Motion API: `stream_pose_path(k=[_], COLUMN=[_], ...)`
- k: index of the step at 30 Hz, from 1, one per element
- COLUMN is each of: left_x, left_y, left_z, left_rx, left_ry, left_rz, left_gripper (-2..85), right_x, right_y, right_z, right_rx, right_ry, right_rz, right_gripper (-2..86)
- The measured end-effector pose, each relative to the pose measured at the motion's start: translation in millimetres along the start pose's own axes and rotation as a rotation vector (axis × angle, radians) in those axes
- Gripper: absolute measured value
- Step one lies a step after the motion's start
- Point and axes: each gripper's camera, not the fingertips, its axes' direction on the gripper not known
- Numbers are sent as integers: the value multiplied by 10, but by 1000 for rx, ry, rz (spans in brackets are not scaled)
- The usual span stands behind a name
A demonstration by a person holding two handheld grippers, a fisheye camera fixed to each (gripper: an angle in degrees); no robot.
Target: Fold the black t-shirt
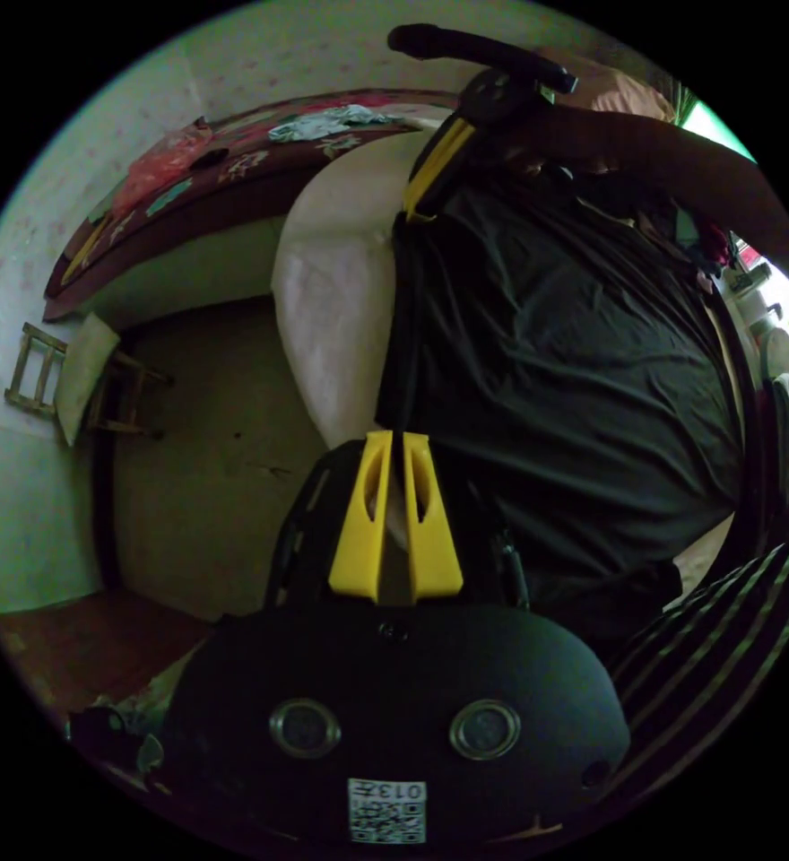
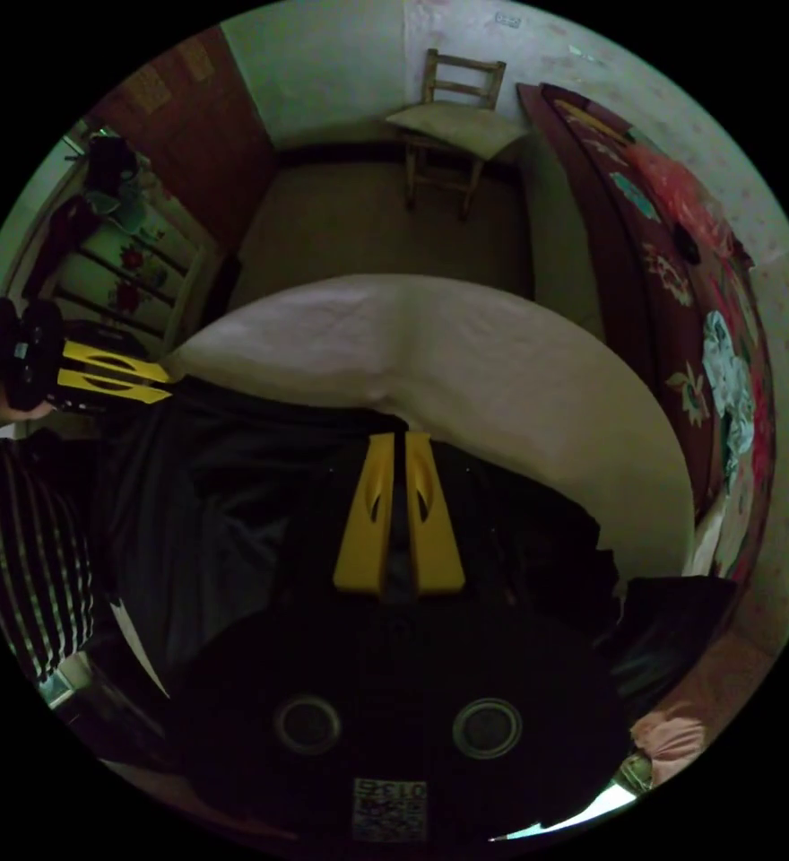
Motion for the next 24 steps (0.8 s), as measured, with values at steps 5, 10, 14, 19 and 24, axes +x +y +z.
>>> stream_pose_path(k=[5,10,14,19,24], left_x=[-9,-11,-24,-137,-418], left_y=[64,54,85,177,347], left_z=[5,134,169,195,113], left_rx=[37,4,5,20,71], left_ry=[-18,2,42,136,56], left_rz=[-32,-35,-63,-147,-349], left_gripper=[10,11,14,24,13], right_x=[319,344,431,549,656], right_y=[-41,-139,-42,343,1068], right_z=[-153,34,-14,-432,-643], right_rx=[140,56,98,323,351], right_ry=[-76,-72,-147,-147,10], right_rz=[149,170,245,323,427], right_gripper=[19,36,74,78,34])
